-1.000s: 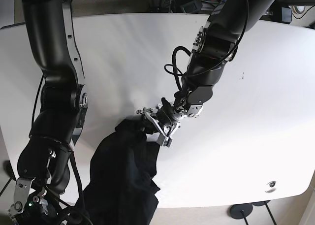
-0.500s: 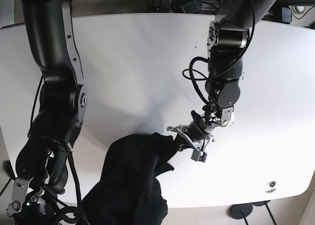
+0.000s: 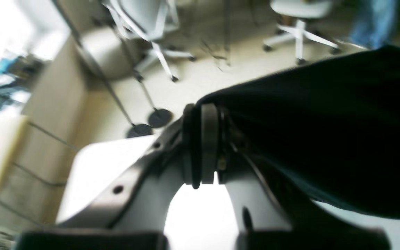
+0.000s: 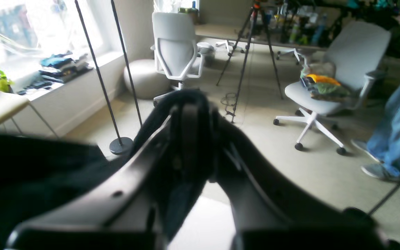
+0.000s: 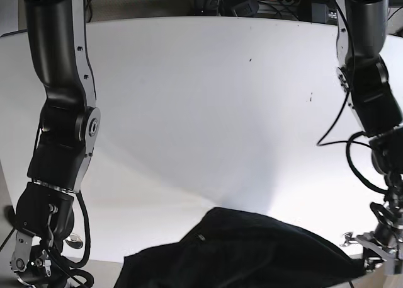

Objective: Fold the T-shirt properly
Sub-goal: 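Spread the black shirt across the table with both grippers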

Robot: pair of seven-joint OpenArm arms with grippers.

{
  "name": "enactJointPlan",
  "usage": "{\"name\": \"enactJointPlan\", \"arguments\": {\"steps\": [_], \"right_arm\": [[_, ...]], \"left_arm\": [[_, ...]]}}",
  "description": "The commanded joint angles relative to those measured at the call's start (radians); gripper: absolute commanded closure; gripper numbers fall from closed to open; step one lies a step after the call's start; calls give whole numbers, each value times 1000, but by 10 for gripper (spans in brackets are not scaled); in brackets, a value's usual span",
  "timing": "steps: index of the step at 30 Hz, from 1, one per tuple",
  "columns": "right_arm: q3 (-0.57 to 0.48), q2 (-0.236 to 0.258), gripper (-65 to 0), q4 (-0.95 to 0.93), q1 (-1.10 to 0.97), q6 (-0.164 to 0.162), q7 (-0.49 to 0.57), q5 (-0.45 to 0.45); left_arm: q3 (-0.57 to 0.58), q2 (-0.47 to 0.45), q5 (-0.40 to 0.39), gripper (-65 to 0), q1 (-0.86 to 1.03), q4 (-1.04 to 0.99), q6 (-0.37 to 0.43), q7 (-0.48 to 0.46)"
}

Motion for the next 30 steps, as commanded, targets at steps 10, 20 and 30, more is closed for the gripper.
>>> {"name": "enactJointPlan", "arguments": {"steps": [10, 20, 30], "right_arm": [[99, -5, -19, 129, -350, -16, 25, 23], [104, -38, -19, 350, -874, -22, 14, 162], [163, -44, -19, 531, -1174, -13, -41, 162]], "left_arm": [[-175, -128, -15, -14, 63, 186, -82, 90], [-496, 47, -15, -13, 715, 505, -174, 90], [-729, 194, -9, -11, 1152, 674, -236, 87]]}}
